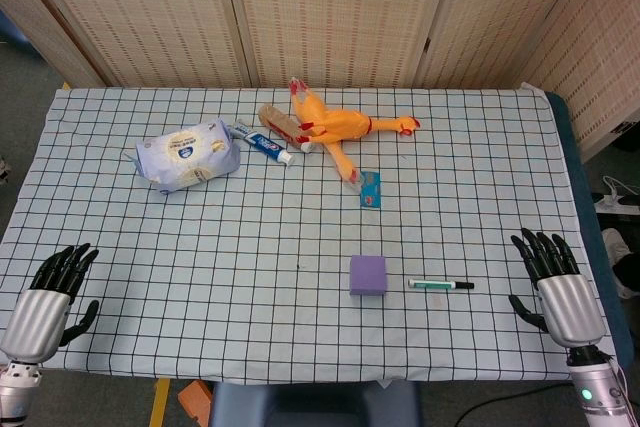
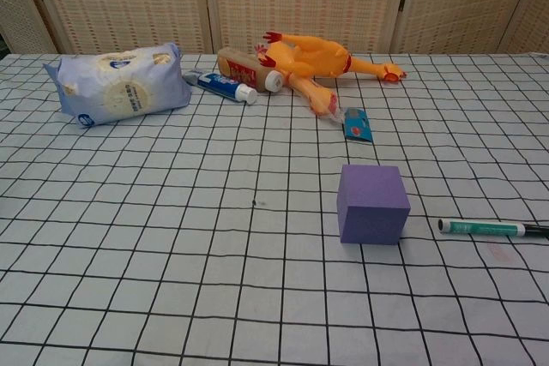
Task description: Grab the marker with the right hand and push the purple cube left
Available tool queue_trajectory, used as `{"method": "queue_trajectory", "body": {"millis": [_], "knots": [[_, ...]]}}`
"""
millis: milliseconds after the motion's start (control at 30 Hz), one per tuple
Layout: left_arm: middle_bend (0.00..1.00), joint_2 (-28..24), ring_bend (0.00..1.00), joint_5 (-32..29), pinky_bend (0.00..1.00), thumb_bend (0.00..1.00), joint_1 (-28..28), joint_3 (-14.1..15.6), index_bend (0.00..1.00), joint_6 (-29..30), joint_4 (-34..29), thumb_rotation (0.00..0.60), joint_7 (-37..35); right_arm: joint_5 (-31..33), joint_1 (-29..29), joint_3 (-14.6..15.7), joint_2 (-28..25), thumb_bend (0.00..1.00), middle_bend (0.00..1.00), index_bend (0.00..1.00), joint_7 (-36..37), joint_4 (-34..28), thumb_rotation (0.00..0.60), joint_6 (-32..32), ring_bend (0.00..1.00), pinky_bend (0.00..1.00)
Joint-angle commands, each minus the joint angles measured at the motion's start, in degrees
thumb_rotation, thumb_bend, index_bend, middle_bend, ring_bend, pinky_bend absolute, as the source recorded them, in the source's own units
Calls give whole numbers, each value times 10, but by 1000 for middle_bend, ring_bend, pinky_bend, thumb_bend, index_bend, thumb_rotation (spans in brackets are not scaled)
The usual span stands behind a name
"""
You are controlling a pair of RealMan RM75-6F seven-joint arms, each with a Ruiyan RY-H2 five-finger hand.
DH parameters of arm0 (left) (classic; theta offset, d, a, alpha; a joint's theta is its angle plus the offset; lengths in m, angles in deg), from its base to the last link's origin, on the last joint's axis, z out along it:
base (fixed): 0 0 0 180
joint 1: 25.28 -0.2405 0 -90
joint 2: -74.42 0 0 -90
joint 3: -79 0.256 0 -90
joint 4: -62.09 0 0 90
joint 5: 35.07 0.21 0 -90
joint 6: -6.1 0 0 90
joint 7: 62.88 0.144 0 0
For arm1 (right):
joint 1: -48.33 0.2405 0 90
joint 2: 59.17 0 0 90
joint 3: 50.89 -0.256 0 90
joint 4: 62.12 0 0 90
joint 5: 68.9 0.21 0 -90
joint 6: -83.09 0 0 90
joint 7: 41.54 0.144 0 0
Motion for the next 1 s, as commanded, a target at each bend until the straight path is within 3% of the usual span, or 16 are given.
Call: {"method": "queue_trajectory", "body": {"millis": [33, 267, 600, 733, 1000], "knots": [[0, 1, 0, -1, 99, 440, 0, -1, 0, 0, 0, 600, 1, 4, 3, 3, -1, 169, 0, 0, -9, -4, 600, -12, 0, 0], [0, -2, 0, -9, 99, 441, 13, -1, 0, -29, -5, 600, -8, 30, 21, 1, 14, 169, 27, 15, -34, -17, 600, -61, 0, 3], [0, -9, 0, -4, 99, 441, 29, 5, 0, -55, -9, 600, -26, 105, 85, -25, 88, 170, 265, 368, -214, -52, 600, -164, 47, 98], [0, -12, 0, -2, 99, 441, 29, 6, 0, -55, -10, 600, -34, 116, 91, -26, 105, 171, 294, 411, -242, -48, 600, -171, 70, 107], [0, -31, 0, 5, 99, 441, 29, 12, 0, -50, -7, 600, -86, 190, 124, -39, 200, 187, 319, 458, -335, 2, 600, -204, 101, 123]]}}
